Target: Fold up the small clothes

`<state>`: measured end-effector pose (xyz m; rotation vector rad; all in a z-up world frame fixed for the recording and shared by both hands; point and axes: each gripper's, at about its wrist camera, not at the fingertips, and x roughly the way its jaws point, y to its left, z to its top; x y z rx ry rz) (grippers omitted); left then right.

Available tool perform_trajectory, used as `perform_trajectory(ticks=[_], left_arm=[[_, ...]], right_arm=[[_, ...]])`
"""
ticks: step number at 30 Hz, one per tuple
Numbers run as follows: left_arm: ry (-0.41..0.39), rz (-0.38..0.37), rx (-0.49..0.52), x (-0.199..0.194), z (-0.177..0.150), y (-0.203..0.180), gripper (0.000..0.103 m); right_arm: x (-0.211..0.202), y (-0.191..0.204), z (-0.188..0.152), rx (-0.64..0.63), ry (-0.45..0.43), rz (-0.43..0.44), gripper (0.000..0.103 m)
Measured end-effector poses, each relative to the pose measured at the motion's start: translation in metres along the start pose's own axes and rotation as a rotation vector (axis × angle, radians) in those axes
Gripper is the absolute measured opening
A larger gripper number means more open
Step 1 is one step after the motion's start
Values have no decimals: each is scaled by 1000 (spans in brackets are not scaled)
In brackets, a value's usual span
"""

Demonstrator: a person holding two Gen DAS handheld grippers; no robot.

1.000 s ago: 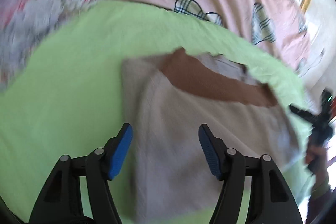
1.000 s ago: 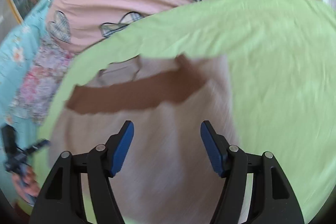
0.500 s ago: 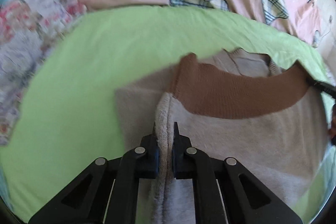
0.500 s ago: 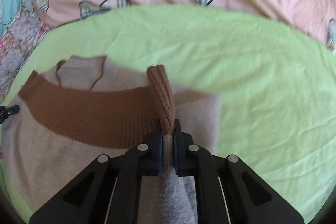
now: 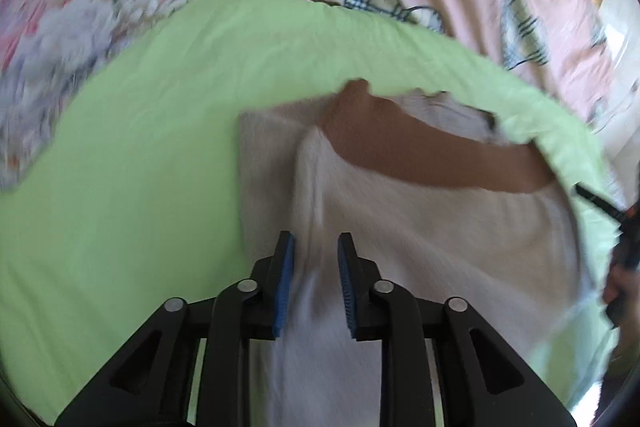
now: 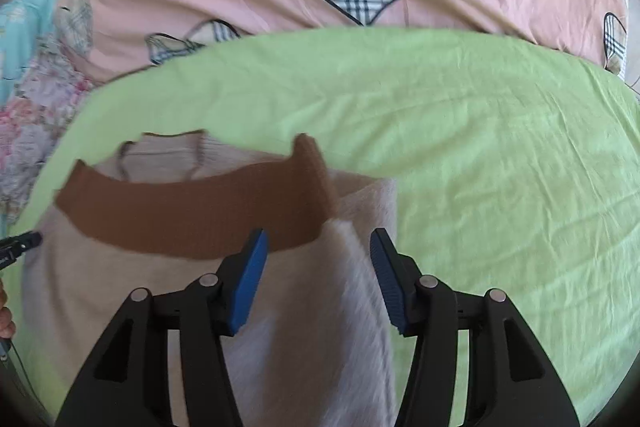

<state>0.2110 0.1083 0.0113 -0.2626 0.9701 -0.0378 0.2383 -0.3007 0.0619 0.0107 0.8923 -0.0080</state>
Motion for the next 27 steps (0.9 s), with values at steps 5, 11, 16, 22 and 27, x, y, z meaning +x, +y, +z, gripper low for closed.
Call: perform_trajectory(ticks=[5,11,16,22,27], left_arm=[[2,-152,-136,-34,-60,0,40],[33,-274,-326,-36,-116,5,67],[38,-355,-503,-19,-133,14,75],[-50,-340,-589,-5,-124,20,79],[-95,-269,-559,7,-99,19,59]], right_arm=[[-31,14,-42,60,7,132,56],[-44,29,-83,122,41,229,57],[-52,41,-105,165,61,281,60],[-60,45,-117,199,73,310,62],[-65,49,-119,213,68,321,62]])
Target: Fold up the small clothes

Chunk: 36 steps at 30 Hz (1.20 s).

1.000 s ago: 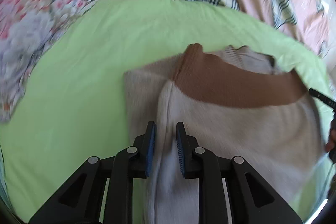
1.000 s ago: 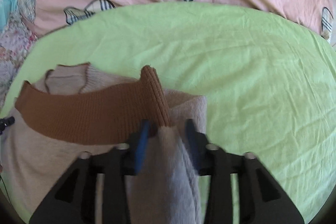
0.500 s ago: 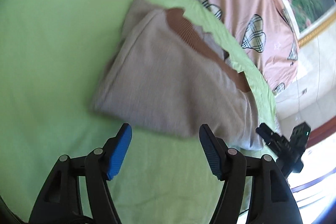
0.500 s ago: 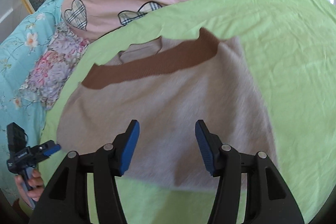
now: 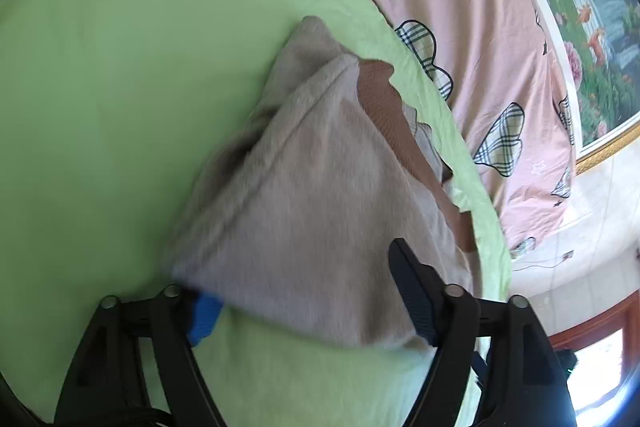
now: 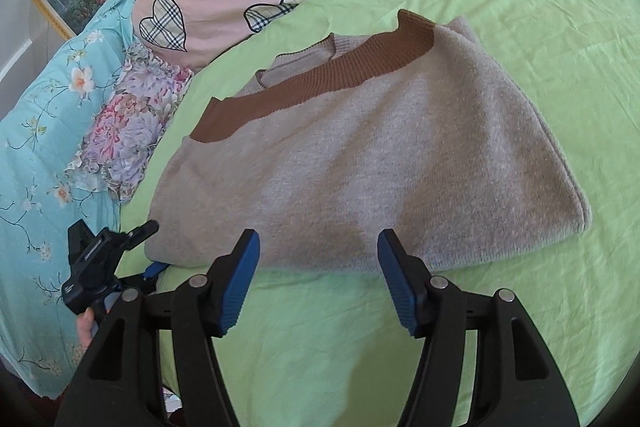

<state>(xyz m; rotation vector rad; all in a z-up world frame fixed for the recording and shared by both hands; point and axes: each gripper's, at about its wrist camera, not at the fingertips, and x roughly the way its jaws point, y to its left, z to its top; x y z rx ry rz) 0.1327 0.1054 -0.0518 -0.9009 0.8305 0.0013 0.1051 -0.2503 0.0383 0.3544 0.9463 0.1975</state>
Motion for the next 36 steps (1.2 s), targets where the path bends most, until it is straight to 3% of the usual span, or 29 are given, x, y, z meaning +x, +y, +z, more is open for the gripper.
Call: perform_trajectory(ticks=[1,2,6,9,12,14,16,18,20,21,28,32,36], left_arm=[[-11,8,23,3,3,-2,15],[12,1,37,8,7,0,13],[15,-75,11,-9,13,7,7],[-31,-63,58,-35,18,9,6],[0,-12,80,-26,15,17,6],[23,-7,45,-16,8,23,9],[32,-7,9,-9,4,27,27],[29,-18,14,-6,5,24,28],[15,-5,53,-5,9,18,20],[7,-3,77,-6,11,13,7],[-53,-11,318,-21,4,-62,6],[-17,-52,471,-6,-17,-113,6],[64,-1,654,34,-55,-151,6]], right_arm=[[-1,1,0,1,-2,2,62],[-2,3,0,0,-4,7,62],[-3,9,0,-12,-8,17,62],[-7,7,2,-3,-18,20,62],[-7,4,4,6,-22,21,62],[-1,4,7,11,-9,25,62],[2,5,10,7,1,35,62],[3,8,14,-1,7,52,62],[5,9,19,-14,9,49,63],[6,8,22,-13,11,50,63],[29,-4,55,-2,61,121,69],[63,-6,88,31,178,249,74],[92,6,123,18,259,387,87]])
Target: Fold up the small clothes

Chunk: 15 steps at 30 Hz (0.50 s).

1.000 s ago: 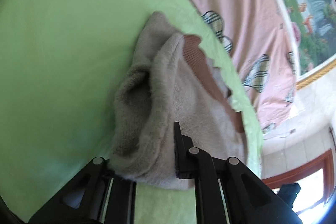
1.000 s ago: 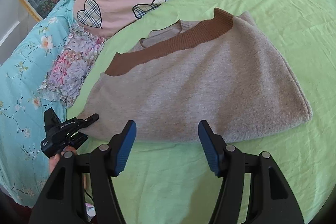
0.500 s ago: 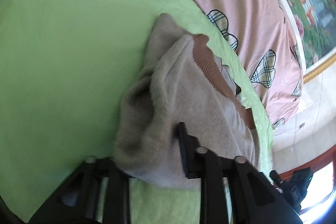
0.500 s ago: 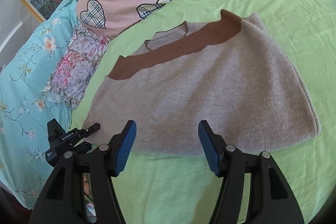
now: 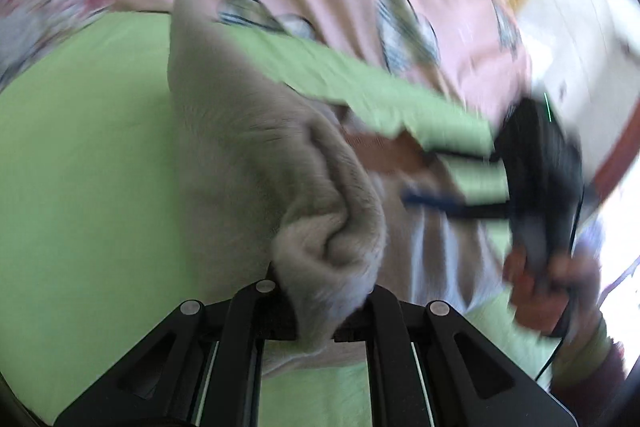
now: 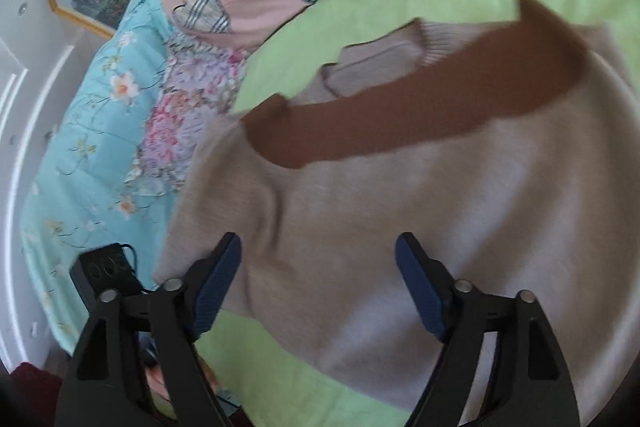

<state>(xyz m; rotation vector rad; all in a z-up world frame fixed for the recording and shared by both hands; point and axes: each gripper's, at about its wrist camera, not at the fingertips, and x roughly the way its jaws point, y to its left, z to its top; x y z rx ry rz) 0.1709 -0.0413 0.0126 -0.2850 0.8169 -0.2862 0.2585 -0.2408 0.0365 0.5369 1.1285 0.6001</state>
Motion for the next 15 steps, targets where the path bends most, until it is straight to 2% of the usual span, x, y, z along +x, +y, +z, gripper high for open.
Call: perform_trajectory(ticks=[1,4,6,8,9,13,15], left_arm=[[23,3,35,11,-4,-10,6],[66,-18,30,28,-9,-16,6],[63,-34,11,28,-8,-13,6],[58,-59,-13,24,-7,-7,6],[59,-65,-23,23,-6,-4,6],[54,-92,-66,13,-4,8,6],[60,-85,-52,13,-3,4,6]], right_arm=[[5,1,7,1,12,25,91],[24,2,31,19,63,99,94],[44,2,43,16,107,77,94],[67,-4,53,33,148,-1,94],[76,-7,57,41,157,-10,94],[95,-4,64,47,149,28,94],[98,2,67,26,138,51,88]])
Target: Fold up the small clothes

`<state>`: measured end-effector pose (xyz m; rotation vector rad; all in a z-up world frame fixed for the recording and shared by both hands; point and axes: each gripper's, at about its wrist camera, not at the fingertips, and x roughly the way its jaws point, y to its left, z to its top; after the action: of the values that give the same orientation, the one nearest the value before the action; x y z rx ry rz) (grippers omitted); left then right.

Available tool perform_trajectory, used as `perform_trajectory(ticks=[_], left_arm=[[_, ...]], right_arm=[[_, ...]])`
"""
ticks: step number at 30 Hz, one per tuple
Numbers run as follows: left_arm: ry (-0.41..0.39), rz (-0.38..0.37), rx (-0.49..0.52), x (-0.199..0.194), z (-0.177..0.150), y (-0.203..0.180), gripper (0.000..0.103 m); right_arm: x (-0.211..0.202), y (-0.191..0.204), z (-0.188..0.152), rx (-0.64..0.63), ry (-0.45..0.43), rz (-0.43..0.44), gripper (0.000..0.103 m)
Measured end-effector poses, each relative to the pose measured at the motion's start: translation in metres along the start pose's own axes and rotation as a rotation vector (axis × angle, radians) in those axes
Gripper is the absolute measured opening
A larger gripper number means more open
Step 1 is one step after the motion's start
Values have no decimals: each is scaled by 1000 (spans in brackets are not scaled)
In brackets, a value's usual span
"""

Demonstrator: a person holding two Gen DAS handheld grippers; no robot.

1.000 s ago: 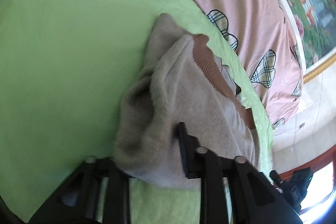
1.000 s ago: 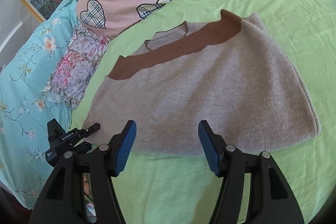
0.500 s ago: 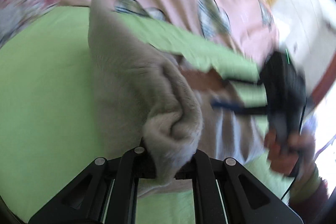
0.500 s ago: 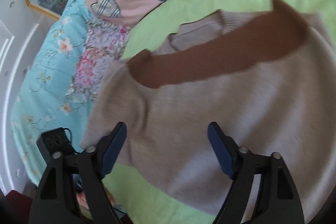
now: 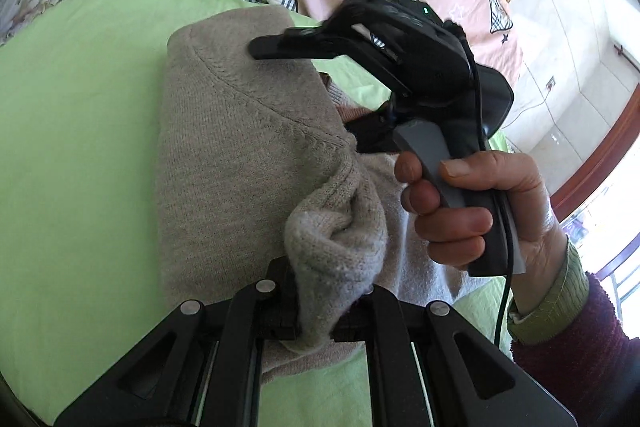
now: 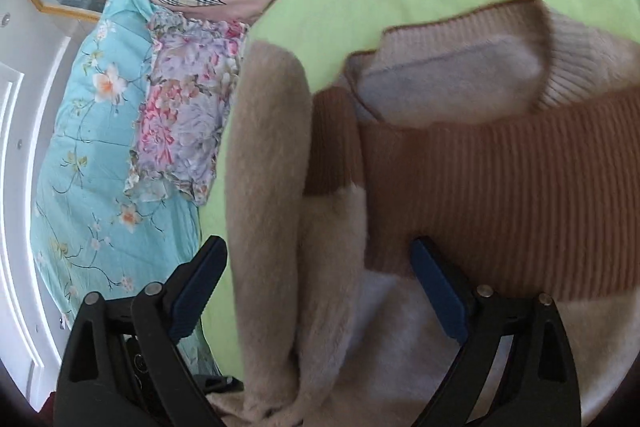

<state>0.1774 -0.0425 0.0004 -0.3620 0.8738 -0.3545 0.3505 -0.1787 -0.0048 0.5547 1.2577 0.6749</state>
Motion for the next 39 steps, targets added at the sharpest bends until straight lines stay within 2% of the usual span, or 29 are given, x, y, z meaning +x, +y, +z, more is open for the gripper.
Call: perform_trajectory(ticks=[2,3,5,7,10,14,18,21,23,27,33,36,37,38,39], left_arm=[[0,11,12,0,0,-4,6],[-3,15,16,-1,-1,-7,6],[2,10,20,-5,0,-12,6],[8,-28,16,-6,8,-22,6],[-5,-78,76,-3,20,-55,7],[2,-155,149,23,22,-104,7],[73,-198,179,67,7,-140,7],[140,-195,197,97,-7,-157,7],[149,-200,206,100,-11,-164,7],[129,-205,245,102,-8,-176,8],[192,-196,198,133,-13,-171,8],[194,-201,201,123,-19,-171,18],[204,-207,204,121,-19,-170,24],[212,-212,203,120,-12,-171,27],[217,-223,200,114,-13,-169,31]], right_arm=[[5,5,3,-16,11,1,54],[7,5,3,-14,21,-6,50],[3,5,2,-31,12,-16,19],[-12,6,-1,-47,-27,-18,19],[-52,9,-6,-84,-112,-29,18],[-118,0,-15,-123,-203,-132,18],[-162,-33,-28,-96,-232,-268,18],[-171,-64,-37,-57,-216,-339,18],[-179,-82,-44,-37,-211,-365,18],[-196,-83,-50,-65,-266,-346,18],[-183,-109,-46,-33,-247,-376,18],[-182,-112,-50,-19,-261,-369,18],[-183,-111,-52,-19,-267,-374,22],[-185,-109,-54,-16,-275,-386,27],[-188,-108,-56,-17,-279,-400,28]])
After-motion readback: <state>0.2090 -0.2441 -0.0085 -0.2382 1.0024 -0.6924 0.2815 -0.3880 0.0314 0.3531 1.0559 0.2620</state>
